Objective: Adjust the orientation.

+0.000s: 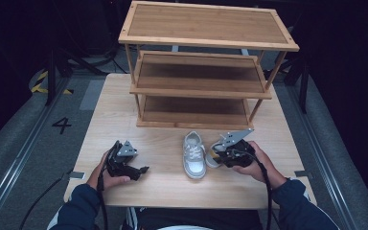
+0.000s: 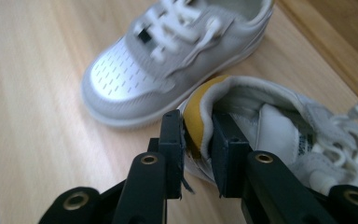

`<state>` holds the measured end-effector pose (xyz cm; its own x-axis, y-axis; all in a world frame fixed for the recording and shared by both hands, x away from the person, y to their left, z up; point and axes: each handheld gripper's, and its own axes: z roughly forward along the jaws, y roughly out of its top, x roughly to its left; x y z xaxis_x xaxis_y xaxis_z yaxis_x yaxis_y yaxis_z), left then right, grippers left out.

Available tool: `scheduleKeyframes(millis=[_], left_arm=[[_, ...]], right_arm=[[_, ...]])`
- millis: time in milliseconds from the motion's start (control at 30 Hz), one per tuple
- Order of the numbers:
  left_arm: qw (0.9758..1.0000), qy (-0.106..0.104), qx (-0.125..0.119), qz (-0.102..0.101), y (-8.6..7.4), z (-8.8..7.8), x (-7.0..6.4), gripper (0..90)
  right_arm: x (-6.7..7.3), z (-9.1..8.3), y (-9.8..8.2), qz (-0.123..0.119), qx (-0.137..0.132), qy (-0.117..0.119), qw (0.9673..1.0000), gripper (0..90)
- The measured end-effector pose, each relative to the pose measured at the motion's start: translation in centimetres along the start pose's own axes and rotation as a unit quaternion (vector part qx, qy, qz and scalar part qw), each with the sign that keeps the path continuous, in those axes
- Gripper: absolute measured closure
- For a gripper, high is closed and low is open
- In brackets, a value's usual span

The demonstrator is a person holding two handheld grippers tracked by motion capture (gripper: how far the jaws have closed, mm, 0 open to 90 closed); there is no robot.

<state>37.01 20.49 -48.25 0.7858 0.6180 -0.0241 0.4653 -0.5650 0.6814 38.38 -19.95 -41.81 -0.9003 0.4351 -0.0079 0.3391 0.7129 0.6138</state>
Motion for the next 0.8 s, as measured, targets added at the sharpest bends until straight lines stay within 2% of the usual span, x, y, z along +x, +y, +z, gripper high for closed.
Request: scheduleKeyframes(millis=[133,267,400,500,533,700,733,800], left_arm=[[1.0,0.0,0.0,0.0,0.0,0.0,0.0,14.7],[1.0,0.0,0.0,0.0,0.0,0.0,0.0,14.7],[1.0,0.002,0.0,0.002,0.0,0.0,0.0,14.7],[1.0,0.0,0.0,0.0,0.0,0.0,0.0,14.7],[1.0,0.0,0.0,0.0,0.0,0.0,0.0,14.7],[1.0,0.0,0.0,0.0,0.0,0.0,0.0,14.6],[1.0,0.001,0.0,0.002,0.0,0.0,0.0,14.6],[1.0,0.002,0.0,0.002,0.0,0.0,0.0,14.6]], right_arm=[[0.3,-1.3,-1.0,-0.023,0.02,0.01,0.9995,73.7],[0.5,-2.6,-2.0,-0.032,0.035,0.011,0.9988,71.5],[0.5,-3.6,-2.7,-0.03,0.049,0.015,0.9983,69.2],[0.6,-3.7,-2.6,-0.025,0.059,0.008,0.9979,65.8],[0.6,-3.7,-2.4,-0.027,0.062,0.015,0.9976,64.2],[1.6,-2.6,-1.4,-0.019,0.081,0.013,0.9964,51.9],[1.9,-2.1,-1.1,-0.014,0.089,0.012,0.9959,52.0],[2.0,-1.7,-1.0,-0.018,0.098,0.007,0.995,51.8]])
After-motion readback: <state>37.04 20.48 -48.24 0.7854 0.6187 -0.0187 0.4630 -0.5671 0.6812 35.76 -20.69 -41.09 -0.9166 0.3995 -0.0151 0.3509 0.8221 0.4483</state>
